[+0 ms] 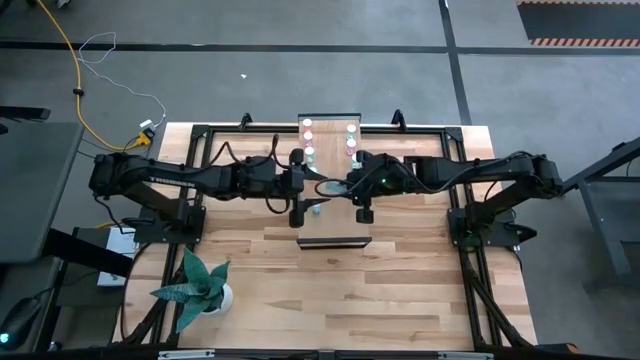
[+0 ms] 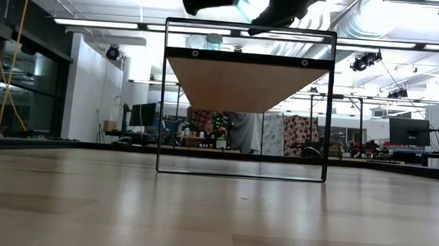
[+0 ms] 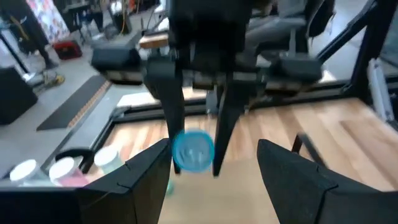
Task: Pick and place medicine bottles onto shelf by color
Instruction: Put the transparent blue pill bottle on the shelf
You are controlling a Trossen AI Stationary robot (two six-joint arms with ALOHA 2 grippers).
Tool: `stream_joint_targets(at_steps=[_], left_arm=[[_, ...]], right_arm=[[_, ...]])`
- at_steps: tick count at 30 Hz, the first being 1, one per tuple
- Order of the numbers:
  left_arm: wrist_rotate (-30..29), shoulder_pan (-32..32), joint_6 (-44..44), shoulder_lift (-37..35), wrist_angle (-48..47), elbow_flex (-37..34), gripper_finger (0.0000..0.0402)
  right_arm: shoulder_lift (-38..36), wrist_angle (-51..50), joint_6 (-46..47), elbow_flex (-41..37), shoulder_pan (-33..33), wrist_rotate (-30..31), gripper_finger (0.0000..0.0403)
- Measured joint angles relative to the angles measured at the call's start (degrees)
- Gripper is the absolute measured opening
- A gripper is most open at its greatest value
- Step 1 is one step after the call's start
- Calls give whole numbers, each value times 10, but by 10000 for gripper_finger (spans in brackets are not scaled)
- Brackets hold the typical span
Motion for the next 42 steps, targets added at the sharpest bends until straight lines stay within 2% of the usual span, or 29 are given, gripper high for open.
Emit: stream_joint_targets(at_steps=[10, 21, 25, 35, 38, 42], left_arm=[[-19, 1, 0, 44, -7, 25, 228], [2, 1, -23, 48, -5, 31, 224], [3, 1, -26, 48, -6, 31, 197], [4, 1, -27, 48, -6, 31, 89], [4, 1, -27, 48, -6, 31, 78], [4, 1, -30, 48, -9, 31, 88]], right_arm=[[0, 3, -11, 0, 3, -21, 103], [0, -12, -7, 0, 4, -23, 103], [0, -12, -6, 0, 4, -23, 103], [0, -13, -7, 0, 4, -23, 103], [0, -13, -6, 0, 4, -23, 109], [0, -15, -10, 0, 4, -24, 125]])
